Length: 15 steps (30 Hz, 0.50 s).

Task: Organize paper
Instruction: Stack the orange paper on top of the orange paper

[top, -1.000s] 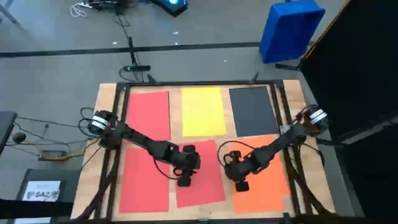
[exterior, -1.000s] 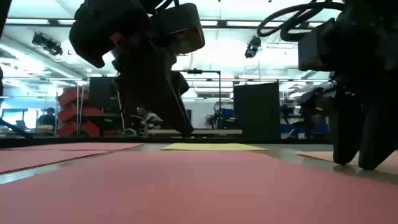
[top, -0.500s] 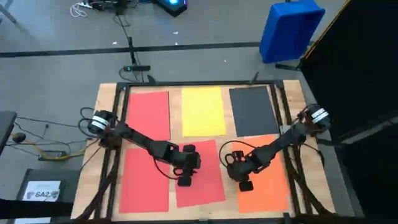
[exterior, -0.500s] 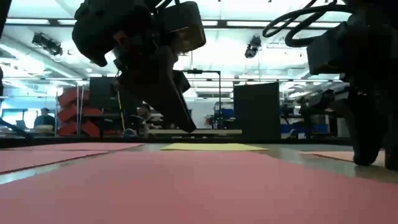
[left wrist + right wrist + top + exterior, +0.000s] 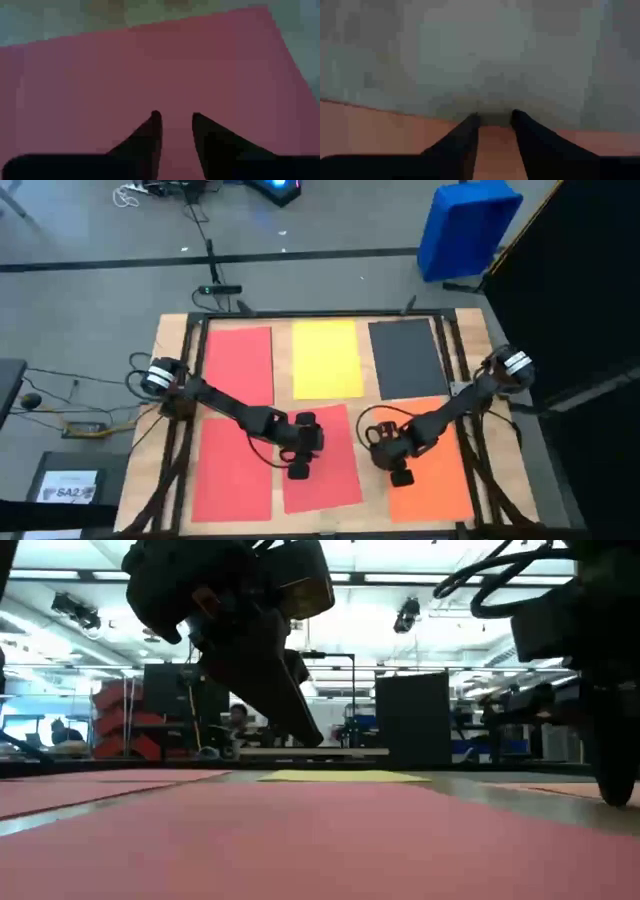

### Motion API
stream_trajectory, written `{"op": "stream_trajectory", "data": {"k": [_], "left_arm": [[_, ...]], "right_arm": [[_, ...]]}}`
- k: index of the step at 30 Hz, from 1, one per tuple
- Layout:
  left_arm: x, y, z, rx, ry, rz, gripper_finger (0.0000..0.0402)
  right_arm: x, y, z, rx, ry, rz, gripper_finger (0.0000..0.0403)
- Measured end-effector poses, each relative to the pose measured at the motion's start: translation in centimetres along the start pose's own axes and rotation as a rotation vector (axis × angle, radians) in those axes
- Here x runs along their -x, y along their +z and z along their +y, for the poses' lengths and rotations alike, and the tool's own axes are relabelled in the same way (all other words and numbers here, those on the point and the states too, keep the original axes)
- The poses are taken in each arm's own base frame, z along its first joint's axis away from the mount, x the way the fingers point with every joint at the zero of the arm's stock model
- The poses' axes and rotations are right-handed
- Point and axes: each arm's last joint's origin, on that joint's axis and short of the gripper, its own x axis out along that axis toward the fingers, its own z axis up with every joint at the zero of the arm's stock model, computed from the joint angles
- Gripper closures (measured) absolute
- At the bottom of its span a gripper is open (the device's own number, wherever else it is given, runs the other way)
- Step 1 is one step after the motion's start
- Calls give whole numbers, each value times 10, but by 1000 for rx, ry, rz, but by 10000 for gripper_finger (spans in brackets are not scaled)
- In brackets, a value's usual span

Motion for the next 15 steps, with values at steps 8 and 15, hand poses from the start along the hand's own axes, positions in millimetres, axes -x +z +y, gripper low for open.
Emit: {"op": "stream_trajectory", "data": {"k": [8,15], "left_arm": [[1,17,4,8,-25,-161,311],[4,37,30,-19,14,-332,311]], "right_arm": [[49,-8,19,-67,21,-141,298],[45,-41,70,-112,89,-77,303]]}}
